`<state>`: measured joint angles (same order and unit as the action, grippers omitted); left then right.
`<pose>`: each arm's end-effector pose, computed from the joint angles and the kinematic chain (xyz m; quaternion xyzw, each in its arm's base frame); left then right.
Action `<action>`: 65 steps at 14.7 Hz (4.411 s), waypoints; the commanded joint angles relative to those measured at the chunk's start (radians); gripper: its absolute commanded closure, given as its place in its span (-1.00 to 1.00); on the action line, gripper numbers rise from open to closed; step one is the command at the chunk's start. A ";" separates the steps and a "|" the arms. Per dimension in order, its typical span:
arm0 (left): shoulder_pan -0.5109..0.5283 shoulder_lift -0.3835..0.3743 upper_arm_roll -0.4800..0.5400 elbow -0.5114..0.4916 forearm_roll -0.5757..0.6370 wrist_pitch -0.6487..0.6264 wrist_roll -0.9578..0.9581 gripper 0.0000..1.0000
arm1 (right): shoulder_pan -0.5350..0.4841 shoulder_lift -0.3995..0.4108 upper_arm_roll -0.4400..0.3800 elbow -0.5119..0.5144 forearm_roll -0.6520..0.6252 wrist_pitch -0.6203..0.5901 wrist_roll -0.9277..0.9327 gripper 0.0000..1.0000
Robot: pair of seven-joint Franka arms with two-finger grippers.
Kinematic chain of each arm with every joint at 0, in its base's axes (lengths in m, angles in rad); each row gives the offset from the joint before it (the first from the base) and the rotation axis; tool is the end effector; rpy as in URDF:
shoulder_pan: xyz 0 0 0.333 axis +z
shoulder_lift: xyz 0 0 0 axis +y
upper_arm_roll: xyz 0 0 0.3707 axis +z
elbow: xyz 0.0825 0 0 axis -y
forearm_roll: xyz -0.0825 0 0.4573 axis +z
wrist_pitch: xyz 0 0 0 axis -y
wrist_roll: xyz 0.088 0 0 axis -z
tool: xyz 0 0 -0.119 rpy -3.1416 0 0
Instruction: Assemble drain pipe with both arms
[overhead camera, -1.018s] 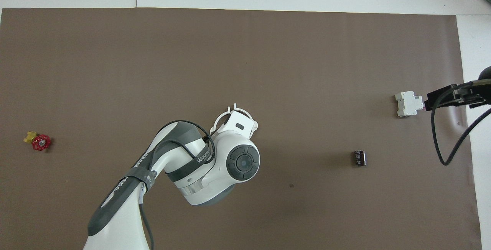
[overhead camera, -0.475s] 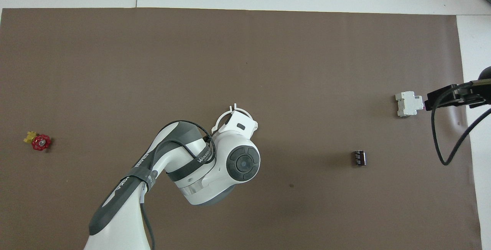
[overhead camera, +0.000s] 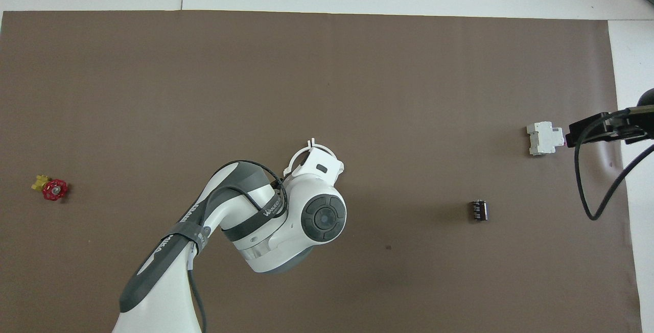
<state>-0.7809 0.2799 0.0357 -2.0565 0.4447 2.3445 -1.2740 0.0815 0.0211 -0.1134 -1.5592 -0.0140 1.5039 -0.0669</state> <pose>0.4910 -0.4399 0.2927 -0.9809 -0.1059 -0.1400 0.0840 0.6266 -0.0210 0.6548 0.9991 0.0173 -0.0385 0.0063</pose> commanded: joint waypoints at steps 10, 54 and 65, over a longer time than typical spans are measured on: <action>-0.017 0.025 0.015 0.010 0.028 0.039 -0.024 1.00 | -0.014 -0.012 0.009 -0.010 0.020 0.012 0.001 -1.00; 0.744 -0.483 0.038 0.329 -0.403 -0.845 1.369 -1.00 | -0.014 -0.012 0.008 -0.010 0.020 0.012 0.002 -1.00; 0.755 -0.321 0.035 0.438 -0.409 -0.809 1.372 -1.00 | -0.014 -0.012 0.008 -0.010 0.020 0.012 0.002 -1.00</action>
<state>-0.0423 -0.0551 0.0782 -1.6111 0.0587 1.5147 0.0974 0.0815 0.0211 -0.1134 -1.5592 -0.0139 1.5039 -0.0669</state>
